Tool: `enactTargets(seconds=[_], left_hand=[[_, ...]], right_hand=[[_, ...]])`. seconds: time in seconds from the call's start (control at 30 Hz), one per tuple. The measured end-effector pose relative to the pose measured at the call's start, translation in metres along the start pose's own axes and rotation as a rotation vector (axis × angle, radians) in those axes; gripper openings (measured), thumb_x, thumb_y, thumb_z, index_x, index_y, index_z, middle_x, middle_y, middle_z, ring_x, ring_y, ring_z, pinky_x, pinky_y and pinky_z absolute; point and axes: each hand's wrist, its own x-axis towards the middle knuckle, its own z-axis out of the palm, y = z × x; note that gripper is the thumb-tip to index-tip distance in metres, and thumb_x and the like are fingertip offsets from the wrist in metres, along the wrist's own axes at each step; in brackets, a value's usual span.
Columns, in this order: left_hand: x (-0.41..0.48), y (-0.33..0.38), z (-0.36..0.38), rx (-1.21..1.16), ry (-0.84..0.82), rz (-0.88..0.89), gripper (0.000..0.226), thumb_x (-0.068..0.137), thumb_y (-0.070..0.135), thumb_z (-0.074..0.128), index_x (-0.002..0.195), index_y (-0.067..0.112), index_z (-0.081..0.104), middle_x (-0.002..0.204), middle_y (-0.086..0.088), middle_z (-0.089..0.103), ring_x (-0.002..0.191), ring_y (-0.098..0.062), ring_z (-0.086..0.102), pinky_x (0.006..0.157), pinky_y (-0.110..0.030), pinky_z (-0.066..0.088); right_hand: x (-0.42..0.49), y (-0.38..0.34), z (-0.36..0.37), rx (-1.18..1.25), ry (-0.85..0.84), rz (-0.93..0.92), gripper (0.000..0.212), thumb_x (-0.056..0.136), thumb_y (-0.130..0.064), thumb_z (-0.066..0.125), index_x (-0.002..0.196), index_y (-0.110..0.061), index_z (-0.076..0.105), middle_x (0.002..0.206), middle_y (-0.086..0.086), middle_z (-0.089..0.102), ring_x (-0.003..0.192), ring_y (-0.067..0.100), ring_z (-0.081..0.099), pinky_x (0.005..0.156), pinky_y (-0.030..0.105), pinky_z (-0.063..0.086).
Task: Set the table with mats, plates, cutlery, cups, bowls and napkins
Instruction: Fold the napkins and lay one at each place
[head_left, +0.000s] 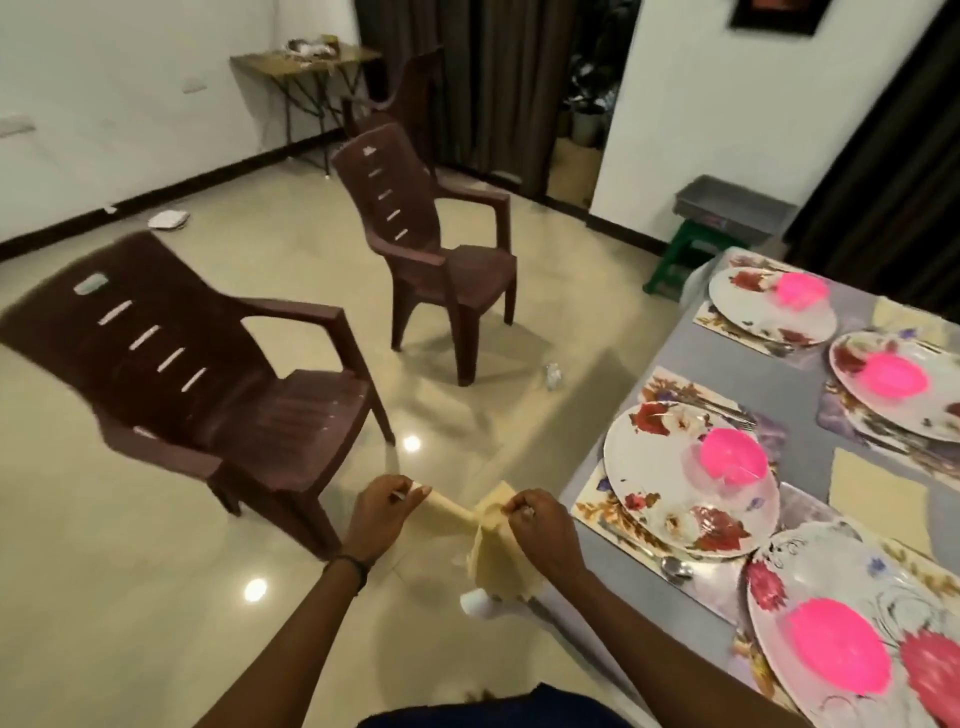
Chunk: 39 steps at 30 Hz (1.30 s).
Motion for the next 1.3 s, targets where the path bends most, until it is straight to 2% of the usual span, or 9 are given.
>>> enactTargets(seconds=[0.13,0.3,0.5,0.6,0.73,0.87,1.03,1.13,1.3], left_hand=[[0.049,0.001,0.009,0.029,-0.157,0.061,0.013,0.088,0.032,0.07,0.081,0.021,0.067,0.082,0.005,0.065,0.079,-0.01,0.06,0.066,-0.019,0.044],[0.12,-0.004,0.021,0.113,-0.324,0.193,0.021,0.089,0.033,0.069,0.072,0.021,0.066,0.075,0.003,0.062,0.076,-0.009,0.056,0.063,-0.016,0.04],[0.176,0.02,0.026,0.087,-0.581,0.353,0.038,0.091,0.033,0.066,0.062,0.013,0.051,0.056,0.0,0.043,0.053,-0.008,0.038,0.056,-0.03,0.03],[0.186,0.031,0.036,0.081,-0.71,0.439,0.042,0.091,0.028,0.066,0.054,0.027,0.045,0.051,0.007,0.037,0.05,-0.006,0.034,0.055,-0.028,0.027],[0.186,0.036,0.056,0.09,-0.84,0.459,0.045,0.09,0.037,0.066,0.061,0.013,0.041,0.055,0.007,0.032,0.054,-0.009,0.031,0.056,-0.03,0.026],[0.179,0.048,0.074,0.1,-0.911,0.458,0.044,0.091,0.028,0.067,0.056,0.022,0.041,0.054,0.009,0.036,0.054,-0.007,0.033,0.055,-0.027,0.026],[0.176,0.065,0.098,0.145,-0.952,0.477,0.046,0.091,0.026,0.067,0.054,0.024,0.038,0.054,0.008,0.033,0.054,-0.007,0.029,0.053,-0.023,0.023],[0.175,0.074,0.113,0.167,-0.956,0.483,0.047,0.091,0.031,0.066,0.06,0.016,0.034,0.058,0.006,0.029,0.056,-0.008,0.026,0.055,-0.026,0.022],[0.164,0.085,0.142,0.204,-0.969,0.435,0.043,0.091,0.033,0.067,0.061,0.009,0.046,0.056,0.007,0.037,0.055,-0.008,0.033,0.058,-0.028,0.028]], right_hand=[[0.016,0.009,0.003,0.008,0.116,0.098,0.01,0.085,-0.026,0.057,0.087,-0.027,0.066,0.091,-0.012,0.065,0.082,0.009,0.061,0.073,0.029,0.053],[0.024,0.014,0.012,-0.011,0.252,0.243,0.028,0.085,-0.001,0.055,0.1,-0.018,0.072,0.104,-0.003,0.068,0.097,0.012,0.062,0.081,0.007,0.039],[0.011,0.026,0.03,0.053,0.456,0.501,0.025,0.094,-0.019,0.058,0.114,-0.034,0.063,0.118,-0.009,0.067,0.108,0.012,0.063,0.099,0.03,0.049],[-0.011,0.037,0.028,0.071,0.653,0.551,0.028,0.094,-0.029,0.049,0.112,-0.021,0.069,0.116,0.003,0.07,0.105,0.021,0.065,0.098,0.037,0.049],[-0.052,0.058,0.03,0.111,0.816,0.74,0.052,0.081,-0.034,0.039,0.106,-0.002,0.072,0.109,0.015,0.071,0.1,0.027,0.064,0.093,0.029,0.045],[-0.072,0.082,0.021,0.136,0.711,0.95,0.04,0.078,0.009,0.058,0.115,0.0,0.068,0.119,0.019,0.067,0.115,0.038,0.06,0.101,0.032,0.039],[-0.08,0.098,0.009,0.065,0.689,0.974,0.049,0.071,-0.013,0.056,0.116,0.003,0.067,0.117,0.023,0.065,0.11,0.047,0.058,0.097,0.051,0.047],[-0.078,0.089,-0.001,-0.112,0.604,1.112,0.045,0.08,-0.03,0.067,0.124,-0.021,0.061,0.127,0.007,0.054,0.114,0.036,0.051,0.091,0.048,0.047],[-0.06,0.078,0.013,-0.331,0.516,0.975,0.032,0.07,-0.032,0.076,0.099,-0.022,0.067,0.105,0.007,0.062,0.092,0.029,0.06,0.07,0.039,0.051]])
